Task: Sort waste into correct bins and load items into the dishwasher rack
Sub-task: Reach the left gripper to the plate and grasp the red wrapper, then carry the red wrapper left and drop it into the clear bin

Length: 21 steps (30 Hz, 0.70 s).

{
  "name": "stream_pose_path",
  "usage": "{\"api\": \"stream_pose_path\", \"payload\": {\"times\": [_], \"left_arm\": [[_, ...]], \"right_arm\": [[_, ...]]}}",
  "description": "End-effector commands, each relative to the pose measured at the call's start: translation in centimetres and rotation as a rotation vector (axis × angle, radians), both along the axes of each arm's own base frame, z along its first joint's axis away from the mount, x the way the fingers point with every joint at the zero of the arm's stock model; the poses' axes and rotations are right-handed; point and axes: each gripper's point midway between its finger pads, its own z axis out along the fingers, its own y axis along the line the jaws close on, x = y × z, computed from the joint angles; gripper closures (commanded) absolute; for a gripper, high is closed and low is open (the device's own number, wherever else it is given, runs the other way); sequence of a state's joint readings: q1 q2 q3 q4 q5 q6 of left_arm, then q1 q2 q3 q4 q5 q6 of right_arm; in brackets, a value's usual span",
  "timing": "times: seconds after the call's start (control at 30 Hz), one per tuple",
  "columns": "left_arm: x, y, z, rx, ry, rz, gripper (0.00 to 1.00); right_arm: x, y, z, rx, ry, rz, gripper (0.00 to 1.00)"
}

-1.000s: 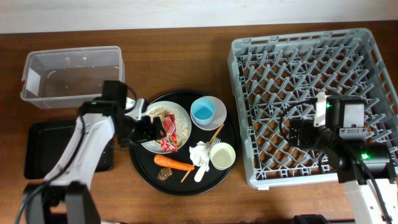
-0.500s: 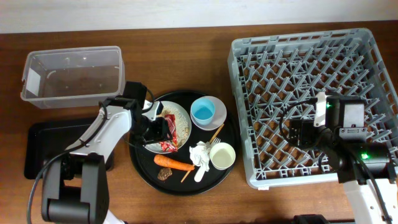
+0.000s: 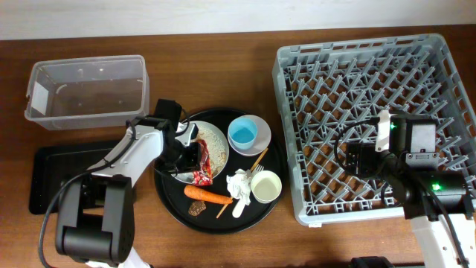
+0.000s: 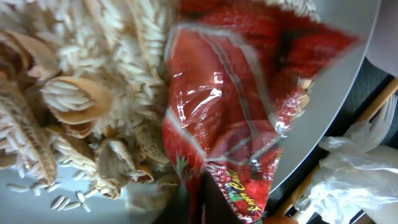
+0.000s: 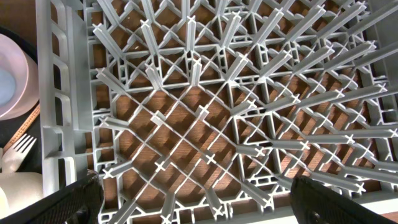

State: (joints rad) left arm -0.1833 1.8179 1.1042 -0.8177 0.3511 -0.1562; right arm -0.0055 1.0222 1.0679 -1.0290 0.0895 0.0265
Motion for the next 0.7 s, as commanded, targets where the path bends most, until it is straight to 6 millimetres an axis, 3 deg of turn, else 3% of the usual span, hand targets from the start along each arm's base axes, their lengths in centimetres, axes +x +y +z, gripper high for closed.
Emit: {"api": "stream_pose_path", "payload": {"times": [0.0, 0.17, 0.37, 0.5, 0.6, 0.67], "left_arm": [[0.6, -0.2, 0.3, 0.001, -0.016, -0.006, 0.99], [1.7, -0.2, 2.6, 0.004, -0.025, -0.005, 1.00], [4.2, -0.1, 7.6, -0.007, -0.095, -0.010, 0.99], [5.0, 0.3, 8.3, -0.010, -0.117, 0.005, 1.00], [6.5, 2.1, 9.4, 0.015, -0.162, 0.051, 1.00], [8.8, 5.6, 11.2, 0.088, -0.241, 0.128, 1.00]], "right_arm": [[0.3, -0.1, 0.8, -0.006, -0.022, -0.010, 0.01], [0.3, -0.1, 0.8, -0.007, -0.022, -0.010, 0.01], [0.3, -0.1, 0.8, -0.007, -0.022, -0.010, 0.01], [0.3, -0.1, 0.8, -0.007, -0.022, -0.010, 0.01], [0.3, -0.1, 0.9, -0.007, -0.022, -0.010, 0.01], [0.3, -0.1, 0.8, -0.007, -0.022, -0.010, 0.01]]}}
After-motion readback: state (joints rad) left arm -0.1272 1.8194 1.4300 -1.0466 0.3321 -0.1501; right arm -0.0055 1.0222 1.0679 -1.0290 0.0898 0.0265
